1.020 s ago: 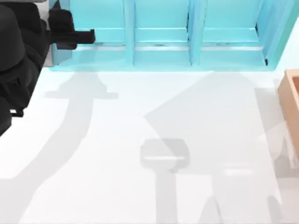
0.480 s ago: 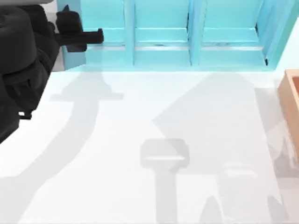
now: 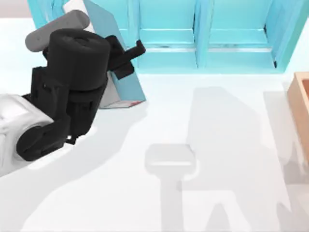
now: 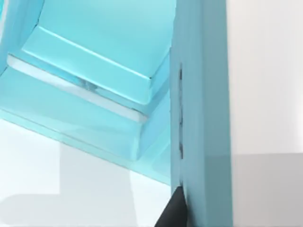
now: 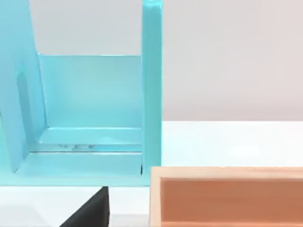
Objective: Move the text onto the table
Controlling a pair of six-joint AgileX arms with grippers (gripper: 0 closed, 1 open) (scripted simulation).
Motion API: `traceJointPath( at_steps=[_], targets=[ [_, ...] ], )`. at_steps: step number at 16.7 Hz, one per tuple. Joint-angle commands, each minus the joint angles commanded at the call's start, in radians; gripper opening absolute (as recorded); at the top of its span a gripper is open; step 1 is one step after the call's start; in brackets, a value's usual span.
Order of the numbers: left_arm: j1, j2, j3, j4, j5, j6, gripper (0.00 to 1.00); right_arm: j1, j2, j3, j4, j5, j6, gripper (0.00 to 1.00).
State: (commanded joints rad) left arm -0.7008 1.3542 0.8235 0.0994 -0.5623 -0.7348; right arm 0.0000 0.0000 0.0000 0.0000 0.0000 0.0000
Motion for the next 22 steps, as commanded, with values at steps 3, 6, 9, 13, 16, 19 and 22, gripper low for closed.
traceJointPath(
  at_steps=[3,6,9,13,16,19,22],
  targets=[
    [-0.099,0.073,0.035,-0.125,-0.078,-0.307,0.0,0.0,0.0,0.0,0.0,0.0,0.0,1.0],
    [-0.206,0.154,0.073,-0.26,-0.167,-0.639,0.0,0.0,0.0,0.0,0.0,0.0,0.0,1.0],
    [-0.315,0.239,0.115,-0.399,-0.263,-0.982,0.0,0.0,0.0,0.0,0.0,0.0,0.0,1.0],
    [-0.456,0.351,0.172,-0.577,-0.395,-1.432,0.0,0.0,0.0,0.0,0.0,0.0,0.0,1.0],
    [-0.554,0.43,0.215,-0.698,-0.493,-1.746,0.0,0.0,0.0,0.0,0.0,0.0,0.0,1.0],
    [-0.639,0.498,0.255,-0.801,-0.585,-2.022,0.0,0.0,0.0,0.0,0.0,0.0,0.0,1.0],
    [-0.708,0.552,0.291,-0.882,-0.663,-2.246,0.0,0.0,0.0,0.0,0.0,0.0,0.0,1.0]
  ],
)
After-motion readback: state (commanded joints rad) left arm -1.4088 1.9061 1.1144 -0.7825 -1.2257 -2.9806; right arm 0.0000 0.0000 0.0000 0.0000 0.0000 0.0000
